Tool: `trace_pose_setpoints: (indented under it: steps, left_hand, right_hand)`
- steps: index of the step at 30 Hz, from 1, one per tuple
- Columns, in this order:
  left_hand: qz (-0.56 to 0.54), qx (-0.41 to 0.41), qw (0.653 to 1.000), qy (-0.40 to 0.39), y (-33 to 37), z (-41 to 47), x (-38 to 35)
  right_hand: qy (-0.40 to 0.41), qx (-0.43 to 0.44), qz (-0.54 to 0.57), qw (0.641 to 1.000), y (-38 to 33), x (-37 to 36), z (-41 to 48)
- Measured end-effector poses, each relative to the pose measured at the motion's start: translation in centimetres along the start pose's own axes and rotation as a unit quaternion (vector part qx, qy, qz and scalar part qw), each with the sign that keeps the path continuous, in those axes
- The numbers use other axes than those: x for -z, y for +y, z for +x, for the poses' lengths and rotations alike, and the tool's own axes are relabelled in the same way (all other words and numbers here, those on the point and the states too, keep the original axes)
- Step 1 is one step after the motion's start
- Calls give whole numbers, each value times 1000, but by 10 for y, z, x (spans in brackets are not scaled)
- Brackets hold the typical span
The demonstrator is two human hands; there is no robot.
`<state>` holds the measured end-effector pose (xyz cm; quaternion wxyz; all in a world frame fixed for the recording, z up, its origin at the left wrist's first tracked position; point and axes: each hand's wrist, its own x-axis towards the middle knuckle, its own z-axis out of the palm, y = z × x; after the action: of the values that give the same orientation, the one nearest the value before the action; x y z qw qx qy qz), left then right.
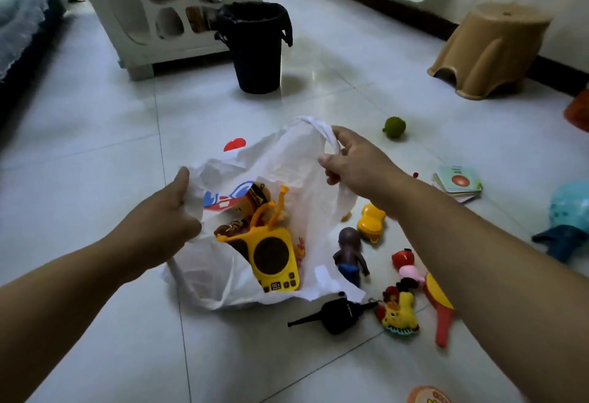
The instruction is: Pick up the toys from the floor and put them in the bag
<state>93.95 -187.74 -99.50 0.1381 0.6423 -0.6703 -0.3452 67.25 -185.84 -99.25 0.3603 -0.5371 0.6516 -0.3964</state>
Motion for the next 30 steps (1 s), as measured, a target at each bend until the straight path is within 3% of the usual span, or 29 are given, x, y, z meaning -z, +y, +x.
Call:
trace_pose_setpoints:
  steps: [3, 6, 8, 9, 11, 14, 16, 21, 25, 27, 30]
  left_hand:
    - [10, -12, 1000, 18, 0, 10, 2]
    - [10, -29, 999, 12, -2, 14, 1]
    - [3, -26, 1000, 5, -3, 14, 1]
    - [-3, -23, 1000, 2, -3, 14, 1]
    - [-26, -20, 999, -4, -6, 11, 4]
    - [-58, -22, 998, -14, -11, 8, 8]
    - [-85, -13, 996, -14, -13, 5, 10]
    - [-100, -8, 995, 1, -8, -5, 3]
    - [-90, -26, 995, -16, -9, -8, -3]
    - [-91, -27, 995, -28, -10, -6, -2]
    - [-97, -32, 994, -39, -12, -3, -1]
  right_hand:
    - [19, 3, -6, 1000, 5, 14, -11]
    - [162, -3, 68, 984, 31, 21, -30]
    - [222, -35, -19, 974, 65, 18, -51]
    - [185, -60, -125, 973, 88, 13, -62]
    - [24, -97, -316, 943, 131, -6, -83]
    - [-182, -110, -405, 889, 170, -47, -101]
    - [-225, -109, -429, 868, 184, -71, -104]
    - [-212, -68, -531, 818, 182, -88, -106]
    - [-250, -93, -469, 842, 164, -71, -111]
    - [-295, -117, -365, 875, 139, -53, -110]
    - [-411, -202, -174, 872, 84, -13, -100]
